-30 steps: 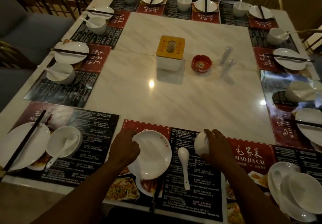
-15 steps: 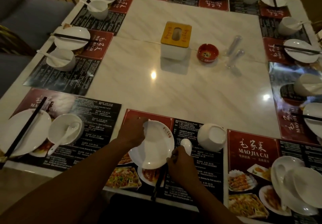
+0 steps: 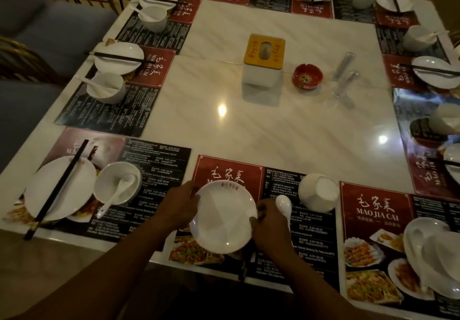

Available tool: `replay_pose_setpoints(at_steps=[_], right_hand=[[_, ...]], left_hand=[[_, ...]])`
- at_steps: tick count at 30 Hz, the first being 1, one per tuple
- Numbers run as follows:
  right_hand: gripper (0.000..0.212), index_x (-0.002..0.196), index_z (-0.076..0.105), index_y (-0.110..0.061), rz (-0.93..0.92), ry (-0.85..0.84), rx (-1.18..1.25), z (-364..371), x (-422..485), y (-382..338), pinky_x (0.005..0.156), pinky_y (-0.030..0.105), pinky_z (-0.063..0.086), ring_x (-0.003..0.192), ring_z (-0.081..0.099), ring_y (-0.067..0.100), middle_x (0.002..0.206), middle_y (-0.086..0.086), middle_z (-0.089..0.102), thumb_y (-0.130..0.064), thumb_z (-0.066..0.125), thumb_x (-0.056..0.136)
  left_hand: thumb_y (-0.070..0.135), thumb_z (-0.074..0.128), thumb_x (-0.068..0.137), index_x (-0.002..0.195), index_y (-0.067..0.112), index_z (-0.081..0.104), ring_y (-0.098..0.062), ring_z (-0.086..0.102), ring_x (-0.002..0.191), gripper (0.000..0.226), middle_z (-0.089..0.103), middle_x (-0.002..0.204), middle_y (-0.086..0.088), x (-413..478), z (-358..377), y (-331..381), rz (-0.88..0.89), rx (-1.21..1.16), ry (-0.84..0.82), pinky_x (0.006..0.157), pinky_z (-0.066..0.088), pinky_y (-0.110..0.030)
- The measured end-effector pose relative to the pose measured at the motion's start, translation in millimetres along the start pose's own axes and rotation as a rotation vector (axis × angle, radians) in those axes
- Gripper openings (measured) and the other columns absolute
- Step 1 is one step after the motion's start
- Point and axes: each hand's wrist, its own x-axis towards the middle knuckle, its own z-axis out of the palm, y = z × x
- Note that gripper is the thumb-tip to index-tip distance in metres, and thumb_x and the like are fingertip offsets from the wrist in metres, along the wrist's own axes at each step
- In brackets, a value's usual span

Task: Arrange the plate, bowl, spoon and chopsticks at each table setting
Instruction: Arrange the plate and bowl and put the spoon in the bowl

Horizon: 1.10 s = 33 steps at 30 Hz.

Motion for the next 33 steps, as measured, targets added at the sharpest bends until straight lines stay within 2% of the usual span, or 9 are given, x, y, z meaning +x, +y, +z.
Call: replay_pose_setpoints(at_steps=[3, 6, 10, 14, 18, 22, 28, 30, 33], right_hand=[[0.028, 0.107, 0.059, -0.025, -0.015, -0.001, -0.047, 4.1, -5.4, -4.2, 0.072, 0.018, 0.047, 0.085, 0.063, 0.01, 0.089, -0.012, 0.062, -0.007, 0.067, 0.087], [0.032, 0.114, 0.064, -0.02, -0.005, 0.028, -0.075, 9.0, -12.4, -6.0, 0.08, 0.02, 0.049, 0.091, 0.063, 0.01, 0.096, -0.007, 0.066, -0.005, 0.069, 0.086], [0.032, 0.113, 0.068, -0.02, -0.017, 0.081, -0.078, 15.4, -17.7, -8.2, 0.078, 0.012, 0.042, 0.089, 0.058, 0.003, 0.101, -0.007, 0.069, -0.003, 0.068, 0.087], [0.031, 0.109, 0.071, -0.022, 0.0, 0.106, -0.097, 17.5, -17.6, -11.7, 0.072, 0.007, 0.042, 0.076, 0.054, -0.005, 0.084, -0.022, 0.058, -0.001, 0.063, 0.088], [0.029, 0.104, 0.071, -0.023, 0.009, 0.134, -0.128, 18.6, -17.8, -13.3, 0.061, 0.002, 0.039, 0.072, 0.05, -0.012, 0.079, -0.024, 0.055, -0.001, 0.062, 0.088], [0.028, 0.094, 0.068, -0.028, 0.019, 0.154, -0.148, 17.1, -19.5, -15.0, 0.062, 0.003, 0.04, 0.071, 0.053, -0.007, 0.074, -0.025, 0.053, -0.002, 0.063, 0.086], [0.019, 0.095, 0.07, -0.015, 0.053, 0.15, -0.184, 14.7, -19.1, -9.0, 0.069, 0.013, 0.043, 0.08, 0.061, 0.01, 0.086, -0.005, 0.068, -0.002, 0.063, 0.083], [0.018, 0.092, 0.07, -0.015, 0.057, 0.149, -0.197, 13.0, -19.7, -7.4, 0.064, 0.006, 0.041, 0.076, 0.061, 0.009, 0.081, -0.007, 0.065, -0.002, 0.064, 0.082], [0.019, 0.092, 0.07, -0.015, 0.065, 0.138, -0.218, 12.4, -20.5, -4.8, 0.057, 0.002, 0.038, 0.073, 0.058, 0.005, 0.08, -0.008, 0.065, -0.001, 0.064, 0.081]], left_hand=[[0.025, 0.061, 0.096, 0.118, 0.023, 0.061, -0.007, 0.063, 0.085, 0.022, 0.067, 0.099, 0.006, -16.7, 0.8, -18.5, -0.023, 0.009, -0.044, 0.076, 0.055, -0.027], [0.024, 0.062, 0.096, 0.116, 0.023, 0.061, -0.008, 0.064, 0.088, 0.02, 0.067, 0.103, 0.005, -24.7, 5.6, -28.2, -0.027, -0.018, -0.077, 0.076, 0.057, -0.029], [0.023, 0.059, 0.097, 0.113, 0.024, 0.063, -0.004, 0.065, 0.082, 0.016, 0.067, 0.095, 0.009, -23.1, 7.8, -35.3, -0.012, -0.044, -0.087, 0.074, 0.058, -0.029], [0.022, 0.059, 0.097, 0.115, 0.024, 0.062, -0.002, 0.063, 0.082, 0.019, 0.063, 0.092, 0.012, -17.6, 5.9, -39.9, 0.022, -0.056, -0.121, 0.069, 0.053, -0.022], [0.021, 0.061, 0.096, 0.114, 0.026, 0.063, -0.003, 0.064, 0.083, 0.019, 0.062, 0.091, 0.015, -14.5, 5.9, -41.9, 0.031, -0.076, -0.144, 0.07, 0.052, -0.021], [0.021, 0.061, 0.096, 0.12, 0.026, 0.063, 0.001, 0.059, 0.085, 0.024, 0.062, 0.1, 0.014, -10.6, 5.3, -39.8, 0.074, -0.084, -0.149, 0.068, 0.044, -0.015], [0.021, 0.062, 0.096, 0.119, 0.032, 0.065, 0.006, 0.055, 0.083, 0.026, 0.065, 0.106, 0.017, -5.1, 3.5, -34.4, 0.102, -0.101, -0.179, 0.078, 0.046, -0.017], [0.022, 0.062, 0.096, 0.12, 0.032, 0.065, 0.007, 0.055, 0.081, 0.026, 0.068, 0.11, 0.014, -4.7, 3.7, -33.3, 0.109, -0.093, -0.169, 0.077, 0.045, -0.015], [0.022, 0.063, 0.095, 0.12, 0.032, 0.066, -0.001, 0.06, 0.093, 0.027, 0.069, 0.113, 0.013, -5.3, 3.1, -32.6, 0.103, -0.09, -0.184, 0.087, 0.054, -0.027]])
